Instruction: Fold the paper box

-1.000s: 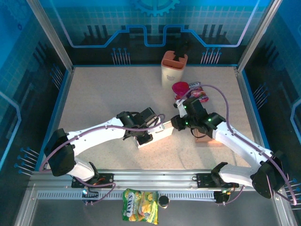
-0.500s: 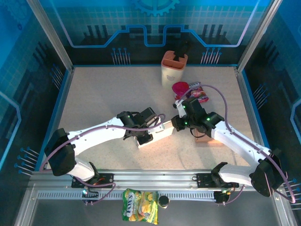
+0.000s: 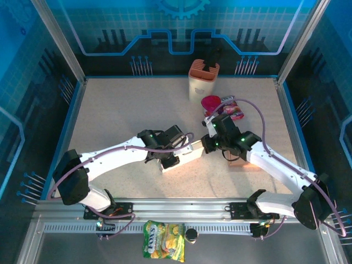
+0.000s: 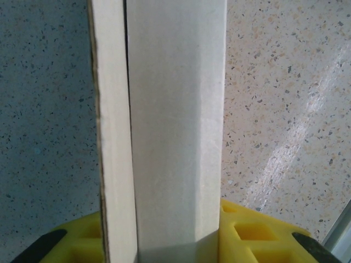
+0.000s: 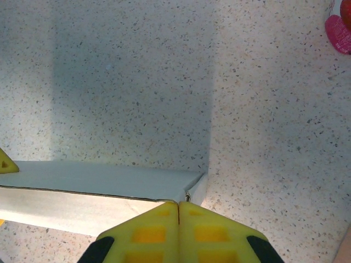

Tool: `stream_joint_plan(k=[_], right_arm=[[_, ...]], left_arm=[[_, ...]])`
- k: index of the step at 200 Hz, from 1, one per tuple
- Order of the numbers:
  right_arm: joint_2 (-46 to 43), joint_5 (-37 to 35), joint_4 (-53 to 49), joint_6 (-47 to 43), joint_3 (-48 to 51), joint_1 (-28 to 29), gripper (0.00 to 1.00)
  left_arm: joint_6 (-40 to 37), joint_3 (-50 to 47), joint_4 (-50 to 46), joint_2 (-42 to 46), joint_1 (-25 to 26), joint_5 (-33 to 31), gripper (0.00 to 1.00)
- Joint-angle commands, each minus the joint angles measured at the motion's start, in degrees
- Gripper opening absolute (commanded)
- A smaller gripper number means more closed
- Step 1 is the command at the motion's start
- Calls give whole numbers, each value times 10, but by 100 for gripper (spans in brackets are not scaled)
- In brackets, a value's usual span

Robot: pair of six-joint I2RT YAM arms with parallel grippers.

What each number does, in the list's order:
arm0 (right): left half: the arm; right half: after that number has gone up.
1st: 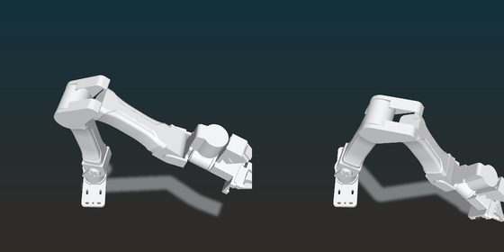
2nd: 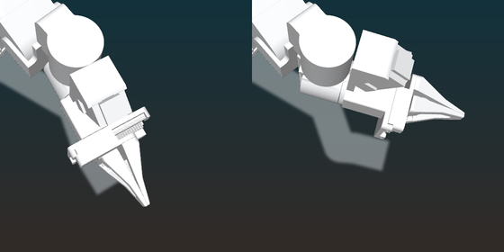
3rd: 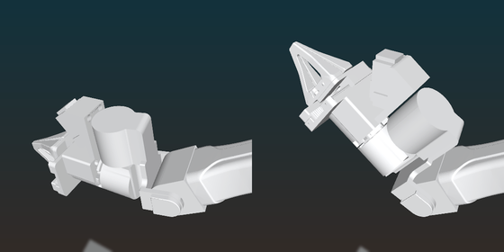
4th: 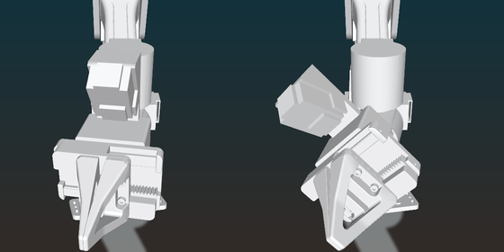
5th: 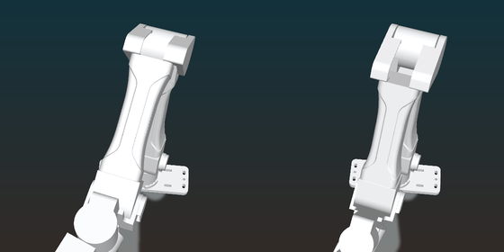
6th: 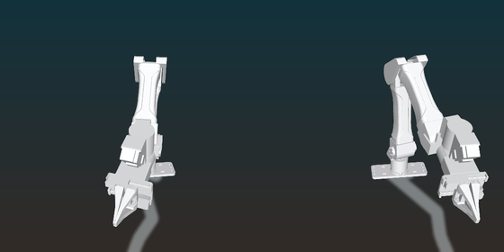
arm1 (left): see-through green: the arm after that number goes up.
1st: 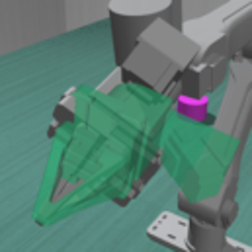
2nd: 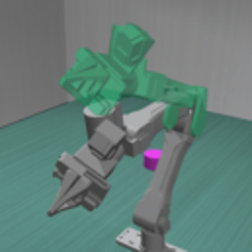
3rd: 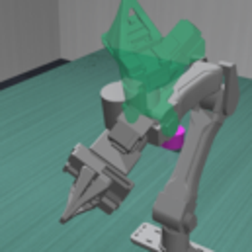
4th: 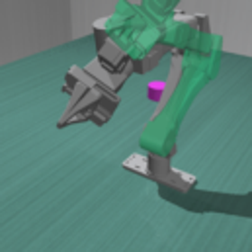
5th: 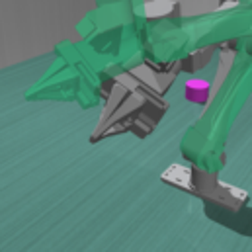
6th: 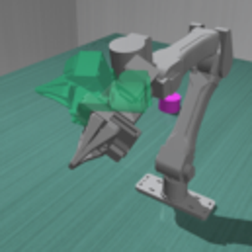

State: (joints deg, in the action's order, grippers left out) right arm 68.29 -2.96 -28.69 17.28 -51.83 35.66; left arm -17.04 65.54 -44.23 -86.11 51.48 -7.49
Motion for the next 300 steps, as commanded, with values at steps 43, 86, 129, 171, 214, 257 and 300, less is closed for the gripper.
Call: stream_joint_plan(k=[43, 86, 129, 171, 214, 257, 300], right_arm=[[-11, -86, 18, 56, 11, 54, 0], [-24, -108, 36, 84, 44, 74, 0], [-34, -142, 50, 102, 64, 96, 0], [-32, -165, 58, 119, 66, 105, 0], [-19, -180, 64, 134, 65, 115, 0], [-11, -190, 63, 144, 61, 122, 0], [-7, -198, 58, 153, 53, 128, 0]], left_arm=[[9, -4, 12, 16, -13, 12, 42], [5, -2, 2, 8, -16, 5, 35], [6, -4, 8, 11, -17, -15, 38], [21, -13, 22, 30, -19, -30, 54], [58, -23, 39, 59, -28, -22, 60], [122, -30, 44, 98, -33, -50, 66], [324, -27, -24, 178, -33, -105, 57]])
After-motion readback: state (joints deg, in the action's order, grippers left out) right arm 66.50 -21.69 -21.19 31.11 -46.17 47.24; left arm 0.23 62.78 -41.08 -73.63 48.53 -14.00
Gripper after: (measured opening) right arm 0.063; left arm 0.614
